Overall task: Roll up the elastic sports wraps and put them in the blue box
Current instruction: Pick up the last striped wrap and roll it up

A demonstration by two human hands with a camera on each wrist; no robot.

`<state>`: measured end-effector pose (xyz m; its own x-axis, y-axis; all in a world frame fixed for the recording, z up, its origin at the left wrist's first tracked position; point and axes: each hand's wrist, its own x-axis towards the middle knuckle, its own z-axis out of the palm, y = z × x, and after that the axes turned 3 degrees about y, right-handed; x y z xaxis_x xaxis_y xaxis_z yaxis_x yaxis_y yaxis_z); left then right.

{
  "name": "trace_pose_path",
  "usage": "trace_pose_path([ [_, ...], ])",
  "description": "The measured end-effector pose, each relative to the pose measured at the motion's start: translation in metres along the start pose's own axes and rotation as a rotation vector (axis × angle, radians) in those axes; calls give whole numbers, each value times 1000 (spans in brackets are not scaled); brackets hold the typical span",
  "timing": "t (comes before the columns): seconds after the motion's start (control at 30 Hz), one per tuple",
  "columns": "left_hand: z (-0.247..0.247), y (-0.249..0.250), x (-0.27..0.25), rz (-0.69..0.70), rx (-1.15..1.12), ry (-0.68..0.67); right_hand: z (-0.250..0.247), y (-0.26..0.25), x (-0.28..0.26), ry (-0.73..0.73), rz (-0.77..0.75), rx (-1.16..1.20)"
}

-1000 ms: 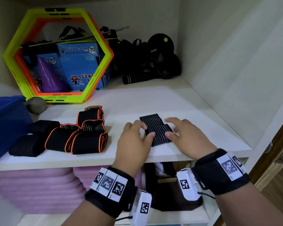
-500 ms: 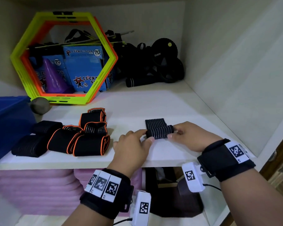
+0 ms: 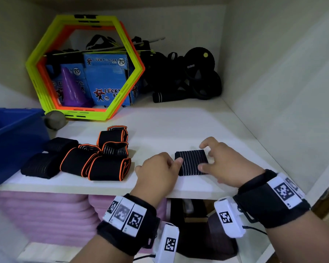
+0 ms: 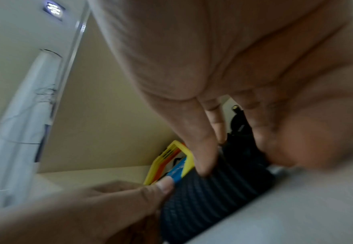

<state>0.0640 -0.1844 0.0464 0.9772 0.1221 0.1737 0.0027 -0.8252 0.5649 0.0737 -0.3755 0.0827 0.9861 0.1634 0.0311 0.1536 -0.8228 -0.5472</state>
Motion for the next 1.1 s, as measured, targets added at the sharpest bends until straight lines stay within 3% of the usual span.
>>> trace_pose_path([
  [0.2, -61, -9, -21, 146, 97, 199, -3, -39, 1, -128, -242, -337],
  [0.37, -104, -58, -17, 46, 353, 229, -1, -79, 28, -202, -349, -563],
  [0.5, -107, -91, -17, -59, 407, 275, 4, -103, 55, -284, -437, -706],
  [0.63, -101, -115, -19, -171, 382, 343, 14, -118, 85, -287, -485, -754],
  [0.77, -99, -126, -23, -177, 392, 394, 23, -129, 110, -252, -523, -720],
  [1.1, -98, -126, -24, -222, 294, 416, 35, -146, 135, -321, -564, -693],
])
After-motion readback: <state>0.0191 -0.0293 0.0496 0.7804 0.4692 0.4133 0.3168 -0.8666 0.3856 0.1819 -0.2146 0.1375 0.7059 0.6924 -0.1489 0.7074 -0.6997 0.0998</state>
